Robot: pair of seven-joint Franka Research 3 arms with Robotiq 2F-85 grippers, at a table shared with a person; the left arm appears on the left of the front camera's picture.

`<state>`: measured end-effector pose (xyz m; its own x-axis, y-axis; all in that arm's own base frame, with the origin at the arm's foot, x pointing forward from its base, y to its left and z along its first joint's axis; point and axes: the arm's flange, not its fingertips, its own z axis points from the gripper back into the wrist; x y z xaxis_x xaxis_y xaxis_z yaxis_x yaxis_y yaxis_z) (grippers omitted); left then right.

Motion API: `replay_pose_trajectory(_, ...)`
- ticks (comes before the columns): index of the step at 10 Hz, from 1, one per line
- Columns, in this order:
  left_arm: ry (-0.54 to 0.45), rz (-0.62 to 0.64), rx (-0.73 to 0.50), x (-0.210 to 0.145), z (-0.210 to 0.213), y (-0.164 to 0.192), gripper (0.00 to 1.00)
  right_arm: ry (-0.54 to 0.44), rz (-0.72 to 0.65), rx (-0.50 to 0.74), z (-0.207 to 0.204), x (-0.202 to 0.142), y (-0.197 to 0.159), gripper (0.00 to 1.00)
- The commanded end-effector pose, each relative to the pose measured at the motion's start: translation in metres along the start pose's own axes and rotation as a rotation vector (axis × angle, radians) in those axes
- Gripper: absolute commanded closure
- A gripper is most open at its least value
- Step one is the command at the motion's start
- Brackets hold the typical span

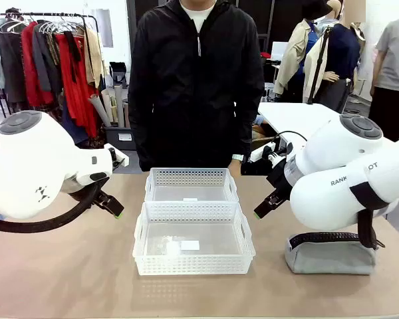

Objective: Distribute items into two baskets.
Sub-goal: Pick up the Pencil pouch that the person points to.

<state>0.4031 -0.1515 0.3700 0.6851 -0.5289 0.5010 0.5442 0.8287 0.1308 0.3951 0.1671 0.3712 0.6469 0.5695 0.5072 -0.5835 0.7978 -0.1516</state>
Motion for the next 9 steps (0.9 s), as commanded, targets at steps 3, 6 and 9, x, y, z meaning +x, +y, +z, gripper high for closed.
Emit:
replay_pose_trajectory(3, 0.000, 0.000, 0.000, 0.0000, 0.0001, 0.0000, 0.00, 0.000, 0.000, 0.000, 0.0000, 0.0000, 0.0000, 0.00)
replay_pose_trajectory(6, 0.000, 0.000, 0.000, 0.0000, 0.0001, 0.0000, 0.00, 0.000, 0.000, 0.000, 0.0000, 0.0000, 0.0000, 0.00)
replay_pose_trajectory(9, 0.000, 0.000, 0.000, 0.0000, 0.0001, 0.0000, 0.00, 0.000, 0.000, 0.000, 0.0000, 0.0000, 0.0000, 0.00)
